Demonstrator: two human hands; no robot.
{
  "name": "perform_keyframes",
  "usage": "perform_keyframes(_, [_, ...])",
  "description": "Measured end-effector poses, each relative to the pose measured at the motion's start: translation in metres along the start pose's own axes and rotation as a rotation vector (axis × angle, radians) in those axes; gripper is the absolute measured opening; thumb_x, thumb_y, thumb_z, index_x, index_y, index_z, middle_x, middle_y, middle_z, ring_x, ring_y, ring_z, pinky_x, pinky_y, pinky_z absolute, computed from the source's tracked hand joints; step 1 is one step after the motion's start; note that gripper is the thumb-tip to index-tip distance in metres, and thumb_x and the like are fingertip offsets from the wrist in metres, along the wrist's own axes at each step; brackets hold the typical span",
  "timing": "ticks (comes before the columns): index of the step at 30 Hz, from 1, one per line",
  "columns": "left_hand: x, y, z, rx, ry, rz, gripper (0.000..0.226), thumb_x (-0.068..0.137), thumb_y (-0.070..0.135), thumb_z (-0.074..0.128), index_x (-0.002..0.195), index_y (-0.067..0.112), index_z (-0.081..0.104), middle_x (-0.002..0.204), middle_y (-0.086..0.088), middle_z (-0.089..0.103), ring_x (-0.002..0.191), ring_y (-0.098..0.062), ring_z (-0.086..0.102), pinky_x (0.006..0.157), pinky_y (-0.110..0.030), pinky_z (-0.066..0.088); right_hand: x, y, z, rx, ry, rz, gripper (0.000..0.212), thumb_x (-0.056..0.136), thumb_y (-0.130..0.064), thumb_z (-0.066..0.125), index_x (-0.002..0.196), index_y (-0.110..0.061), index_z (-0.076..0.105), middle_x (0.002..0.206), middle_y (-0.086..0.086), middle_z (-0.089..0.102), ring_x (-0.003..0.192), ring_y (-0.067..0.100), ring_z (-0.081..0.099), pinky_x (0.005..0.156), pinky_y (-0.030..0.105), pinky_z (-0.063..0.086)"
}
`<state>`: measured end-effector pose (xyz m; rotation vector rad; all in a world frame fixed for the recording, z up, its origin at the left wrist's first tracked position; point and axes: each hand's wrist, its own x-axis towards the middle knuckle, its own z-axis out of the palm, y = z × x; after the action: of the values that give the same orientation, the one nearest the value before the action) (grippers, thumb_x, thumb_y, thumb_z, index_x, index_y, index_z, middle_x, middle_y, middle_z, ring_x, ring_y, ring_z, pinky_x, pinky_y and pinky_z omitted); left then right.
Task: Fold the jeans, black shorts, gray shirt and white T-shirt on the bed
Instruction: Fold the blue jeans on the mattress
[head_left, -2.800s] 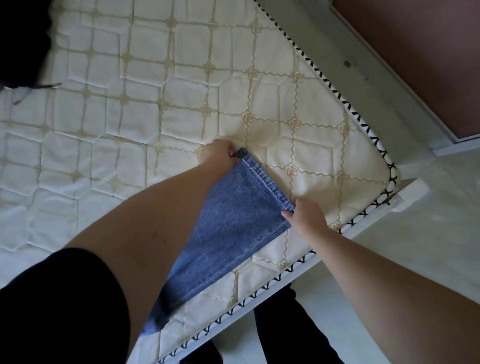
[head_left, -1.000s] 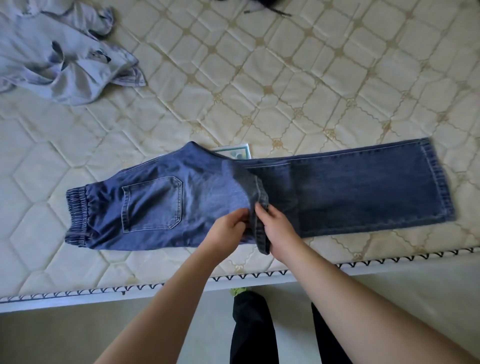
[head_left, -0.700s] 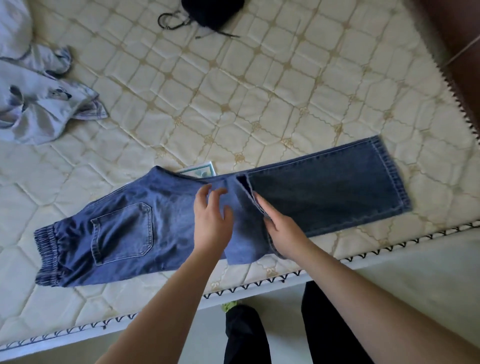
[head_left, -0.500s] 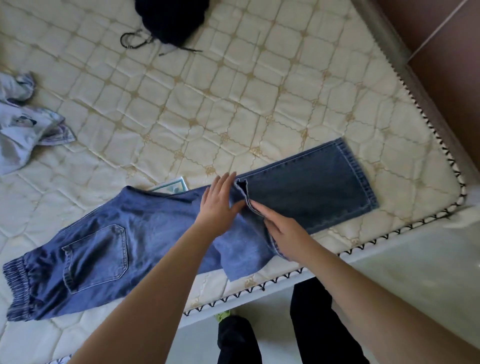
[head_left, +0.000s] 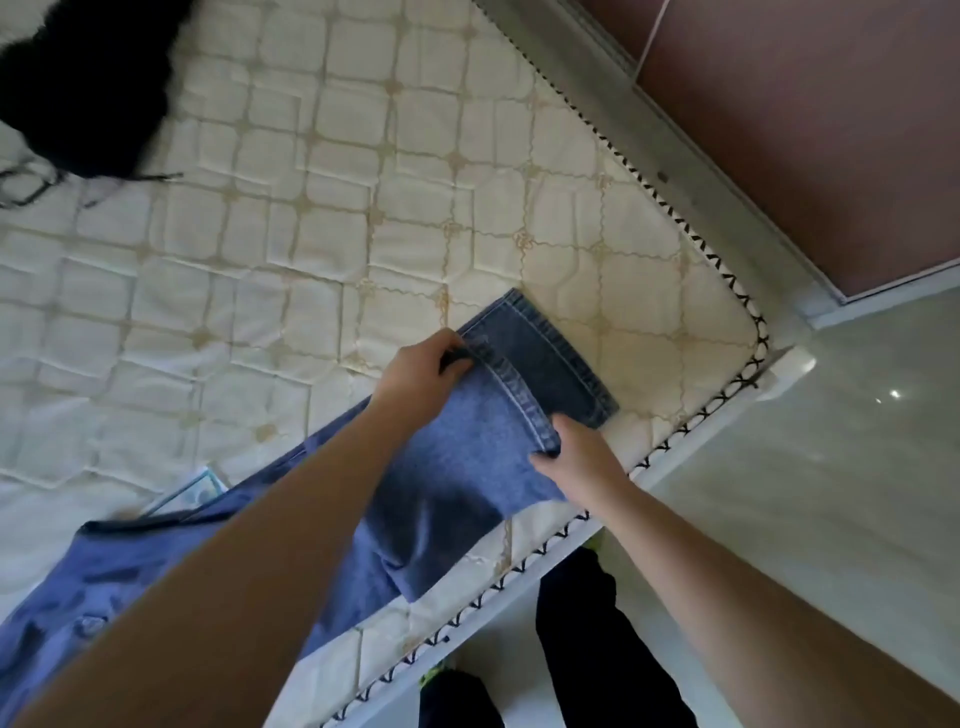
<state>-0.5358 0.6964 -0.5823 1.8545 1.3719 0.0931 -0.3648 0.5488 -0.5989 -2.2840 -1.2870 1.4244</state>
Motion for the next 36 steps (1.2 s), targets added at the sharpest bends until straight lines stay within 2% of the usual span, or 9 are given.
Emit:
perform_keyframes(3, [0.032, 0.016, 0.014, -0.035, 0.046, -0.028, 0.008, 0.092, 0.029, 0.062, 0.090, 0.035, 0.056, 0.067, 0.021, 0.053, 0.063, 0.003, 0.050, 0.054, -0.015, 0.035, 0.020, 0.020, -0.028, 0.004, 0.179, 0.071, 0.030, 0.095, -0.029, 0.059, 0.074, -0.016, 0.041, 0.064, 0.001, 0.046, 0.059, 0.021, 0.046, 0.052, 0.032, 0.029])
perform_keyframes(7, [0.076, 0.029, 0.022, -0.002, 0.058, -0.055, 0.006, 0.090, 0.032, 0.065, 0.087, 0.031, 0.059, 0.071, 0.012, 0.057, 0.066, -0.008, 0.053, 0.056, -0.021, 0.037, 0.040, 0.038, -0.050, 0.066, 0.273, 0.071, 0.050, 0.093, -0.032, 0.064, 0.064, -0.016, 0.027, 0.058, 0.002, 0.029, 0.051, 0.016, 0.026, 0.048, 0.030, 0.015])
perform_keyframes(11, [0.108, 0.035, 0.032, 0.119, -0.002, -0.081, 0.008, 0.085, 0.031, 0.067, 0.090, 0.025, 0.065, 0.082, 0.008, 0.058, 0.082, -0.015, 0.055, 0.070, -0.026, 0.039, 0.054, 0.046, -0.050, -0.038, 0.253, 0.083, 0.049, 0.091, -0.034, 0.067, 0.064, -0.016, 0.030, 0.066, 0.002, 0.034, 0.059, 0.017, 0.036, 0.050, 0.025, 0.021])
perform_keyframes(14, [0.119, 0.032, 0.043, 0.181, -0.009, -0.130, 0.014, 0.088, 0.029, 0.068, 0.097, 0.019, 0.067, 0.098, 0.002, 0.053, 0.086, -0.017, 0.051, 0.071, -0.029, 0.039, 0.061, 0.051, -0.042, -0.145, 0.257, 0.133, 0.026, 0.090, -0.038, 0.067, 0.092, -0.013, 0.059, 0.104, 0.009, 0.049, 0.100, 0.027, 0.050, 0.072, 0.032, 0.041])
perform_keyframes(17, [0.124, 0.028, 0.048, 0.190, -0.001, -0.164, 0.012, 0.088, 0.030, 0.070, 0.091, 0.020, 0.063, 0.097, 0.000, 0.055, 0.082, -0.018, 0.050, 0.069, -0.029, 0.038, 0.063, 0.053, -0.030, -0.149, 0.291, 0.170, 0.041, 0.091, -0.037, 0.065, 0.121, -0.011, 0.056, 0.124, 0.010, 0.048, 0.114, 0.028, 0.045, 0.091, 0.035, 0.043])
perform_keyframes(21, [0.132, 0.030, 0.050, 0.244, -0.097, -0.172, 0.026, 0.087, 0.030, 0.069, 0.102, 0.009, 0.062, 0.101, -0.011, 0.063, 0.095, -0.028, 0.059, 0.079, -0.035, 0.049, 0.069, 0.058, -0.036, -0.134, 0.229, 0.169, 0.030, 0.090, -0.035, 0.067, 0.102, -0.010, 0.056, 0.102, 0.010, 0.059, 0.096, 0.027, 0.055, 0.076, 0.032, 0.042])
perform_keyframes(25, [0.134, 0.033, 0.062, 0.110, -0.060, -0.174, 0.017, 0.085, 0.024, 0.069, 0.080, 0.021, 0.053, 0.078, 0.002, 0.056, 0.075, -0.019, 0.055, 0.057, -0.027, 0.039, 0.070, 0.072, -0.054, -0.009, 0.217, 0.115, 0.025, 0.091, -0.026, 0.067, 0.086, -0.014, 0.045, 0.087, 0.003, 0.047, 0.066, 0.015, 0.042, 0.052, 0.025, 0.026])
perform_keyframes(31, [0.143, 0.061, 0.079, 0.060, -0.045, -0.027, 0.014, 0.083, 0.015, 0.070, 0.085, 0.014, 0.057, 0.082, 0.002, 0.055, 0.076, -0.020, 0.054, 0.062, -0.029, 0.043, 0.065, 0.094, -0.061, 0.075, 0.370, 0.159, 0.021, 0.092, -0.019, 0.065, 0.092, -0.014, 0.044, 0.095, 0.006, 0.048, 0.073, 0.018, 0.046, 0.060, 0.026, 0.033])
perform_keyframes(36, [0.149, 0.059, 0.084, 0.205, -0.134, -0.240, 0.045, 0.084, 0.031, 0.073, 0.119, 0.016, 0.048, 0.104, -0.004, 0.054, 0.097, -0.025, 0.055, 0.086, -0.043, 0.049, 0.065, 0.099, -0.062, 0.124, 0.424, 0.095, 0.022, 0.092, -0.020, 0.066, 0.106, -0.012, 0.051, 0.097, 0.002, 0.051, 0.082, 0.018, 0.050, 0.068, 0.026, 0.035])
